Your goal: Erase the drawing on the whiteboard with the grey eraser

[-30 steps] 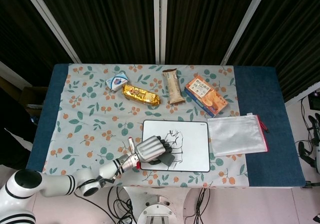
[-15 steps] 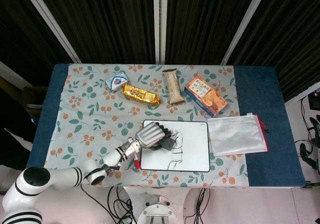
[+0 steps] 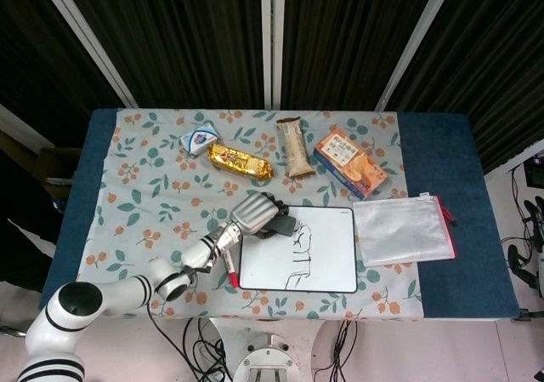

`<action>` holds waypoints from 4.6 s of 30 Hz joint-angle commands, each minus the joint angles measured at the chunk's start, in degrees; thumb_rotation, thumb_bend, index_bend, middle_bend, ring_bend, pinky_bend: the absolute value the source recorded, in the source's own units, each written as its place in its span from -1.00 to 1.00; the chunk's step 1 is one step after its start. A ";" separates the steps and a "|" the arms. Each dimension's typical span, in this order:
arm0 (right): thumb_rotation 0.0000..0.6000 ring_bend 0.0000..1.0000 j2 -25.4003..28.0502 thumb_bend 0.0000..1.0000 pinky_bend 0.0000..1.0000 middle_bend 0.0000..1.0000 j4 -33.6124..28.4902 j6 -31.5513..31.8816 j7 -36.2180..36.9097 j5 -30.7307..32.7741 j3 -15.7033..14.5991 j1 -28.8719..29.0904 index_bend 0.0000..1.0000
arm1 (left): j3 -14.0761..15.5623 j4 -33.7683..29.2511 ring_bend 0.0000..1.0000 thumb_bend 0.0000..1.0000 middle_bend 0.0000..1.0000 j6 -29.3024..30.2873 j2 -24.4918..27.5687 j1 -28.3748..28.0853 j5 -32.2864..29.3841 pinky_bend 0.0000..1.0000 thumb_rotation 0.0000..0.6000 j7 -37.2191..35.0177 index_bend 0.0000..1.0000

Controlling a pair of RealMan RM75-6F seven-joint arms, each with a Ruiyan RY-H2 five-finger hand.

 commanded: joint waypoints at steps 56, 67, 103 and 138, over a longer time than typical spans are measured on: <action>1.00 -1.00 0.82 -0.21 -1.00 -1.00 0.13 0.23 0.92 0.44 0.12 -0.64 -1.00 | -0.37 7.34 0.07 -0.30 0.16 3.49 -9.23 -6.62 3.34 0.03 1.00 -2.56 0.31; 1.00 -1.00 0.94 -0.21 -1.00 -1.00 -0.01 0.18 0.69 0.90 0.29 -0.74 -1.00 | -2.57 14.77 0.09 -0.24 0.17 1.75 -11.25 -10.03 2.00 0.00 1.00 -6.09 0.32; 1.00 -1.00 0.61 -0.21 -1.00 -1.00 0.50 0.09 1.73 0.69 0.32 -0.85 -1.00 | 4.39 -10.52 0.12 -0.23 0.21 11.37 -1.10 -2.72 4.82 0.01 1.00 -0.44 0.36; 1.00 -1.00 0.74 -0.21 -1.00 -1.00 -0.05 -0.36 1.07 -0.29 -0.28 -0.29 -1.00 | 8.34 -13.16 0.16 -0.20 0.26 15.27 -4.39 6.59 7.88 0.02 1.00 9.82 0.42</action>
